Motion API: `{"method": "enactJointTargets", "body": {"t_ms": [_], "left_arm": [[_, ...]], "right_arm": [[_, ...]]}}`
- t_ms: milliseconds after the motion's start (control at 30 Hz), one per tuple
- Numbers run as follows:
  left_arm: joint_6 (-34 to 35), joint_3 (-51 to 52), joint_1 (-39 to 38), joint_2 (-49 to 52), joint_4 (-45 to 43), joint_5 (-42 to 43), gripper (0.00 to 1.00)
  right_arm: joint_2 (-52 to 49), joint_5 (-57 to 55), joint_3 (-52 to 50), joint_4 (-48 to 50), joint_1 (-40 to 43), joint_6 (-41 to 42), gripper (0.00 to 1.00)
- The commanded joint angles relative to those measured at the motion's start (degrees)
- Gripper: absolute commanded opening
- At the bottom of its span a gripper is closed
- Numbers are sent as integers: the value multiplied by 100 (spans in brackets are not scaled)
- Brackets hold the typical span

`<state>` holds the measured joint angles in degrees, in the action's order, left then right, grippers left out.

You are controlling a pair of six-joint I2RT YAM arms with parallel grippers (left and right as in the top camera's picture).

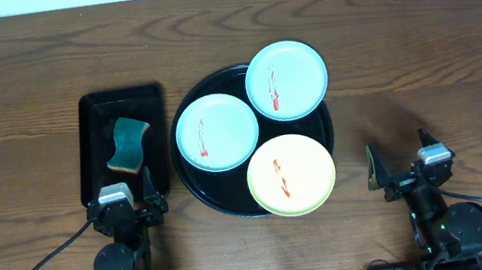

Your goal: Clean dirty plates on tray and stack at the side

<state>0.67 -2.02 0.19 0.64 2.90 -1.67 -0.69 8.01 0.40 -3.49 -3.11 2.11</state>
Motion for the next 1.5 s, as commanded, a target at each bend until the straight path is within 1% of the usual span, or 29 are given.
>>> {"method": "enactJointTargets", "body": {"t_ms": [0, 100, 200, 300, 500, 600, 700, 800, 1067, 1333, 1467], "left_arm": [[94, -243, -26, 13, 166, -44, 79], [118, -555, -26, 111, 455, -44, 79], [304, -887, -26, 363, 721, -44, 79], [424, -1182, -26, 769, 754, -44, 79], [439, -2024, -26, 1810, 765, -39, 79], [437, -2498, -26, 2306, 870, 4, 79], [437, -2900, -26, 2710, 1080, 219, 79], [437, -3294, -26, 3099, 1390, 417, 79], [435, -4229, -26, 3840, 2404, 426, 79], [433, -5423, -26, 4671, 3547, 426, 79], [402, -6116, -26, 5217, 4275, 426, 79]], "right_arm": [[-4, 175, 70, -20, 42, -57, 99], [-44, 175, 184, -35, 39, -205, 99], [-142, 166, 415, -48, 42, -446, 99], [-361, 96, 767, -92, 42, -553, 99], [-1193, 85, 1550, -138, 42, -560, 99], [-1646, 85, 2015, -358, 39, -560, 99], [-2046, 85, 2479, -656, 39, -560, 99], [-2378, 87, 2894, -935, 39, -557, 99], [-2975, 210, 3751, -1572, 39, -535, 99], [-3696, 979, 4454, -1998, 39, -533, 99], [-4103, 1226, 4745, -2017, 39, -282, 99]]}}
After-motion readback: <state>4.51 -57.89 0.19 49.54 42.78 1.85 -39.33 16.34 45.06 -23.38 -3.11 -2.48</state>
